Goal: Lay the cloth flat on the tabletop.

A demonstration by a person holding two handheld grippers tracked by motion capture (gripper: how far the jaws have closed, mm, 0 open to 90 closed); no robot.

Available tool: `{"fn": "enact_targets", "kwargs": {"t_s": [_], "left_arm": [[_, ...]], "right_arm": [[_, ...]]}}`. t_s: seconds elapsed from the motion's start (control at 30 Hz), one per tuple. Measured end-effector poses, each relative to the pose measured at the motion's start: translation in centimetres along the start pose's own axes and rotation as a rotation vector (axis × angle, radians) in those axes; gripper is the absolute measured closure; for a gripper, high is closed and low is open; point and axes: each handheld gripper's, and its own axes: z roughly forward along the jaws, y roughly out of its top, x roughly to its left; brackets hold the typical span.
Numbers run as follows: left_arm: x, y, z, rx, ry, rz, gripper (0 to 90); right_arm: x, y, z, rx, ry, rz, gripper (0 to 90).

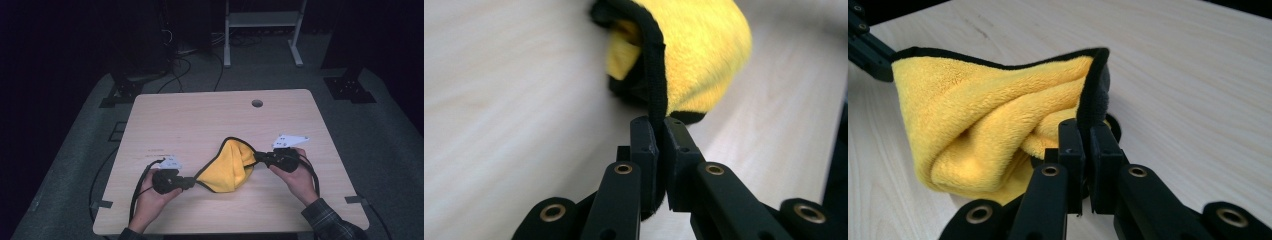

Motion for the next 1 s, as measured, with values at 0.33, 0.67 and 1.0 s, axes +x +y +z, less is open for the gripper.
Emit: {"fn": "enact_targets", "kwargs": {"t_s": [0.33, 0.67, 1.0], "left_arm": [[2.8, 1.8, -3.6, -0.123, 0.099, -0.029, 85.1], [4.3, 3.8, -7.7, -0.255, 0.174, -0.049, 85.3], [3.7, 5.8, -10.5, -0.373, 0.188, -0.017, 85.6]], "right_arm": [[-1.3, 1.1, -2.6, -0.058, -0.051, 0.006, 85.7], [-2.7, 2.5, -6.1, -0.143, -0.118, 0.008, 85.9], [-2.5, 4.2, -9.9, -0.229, -0.167, -0.023, 86.0]]}}
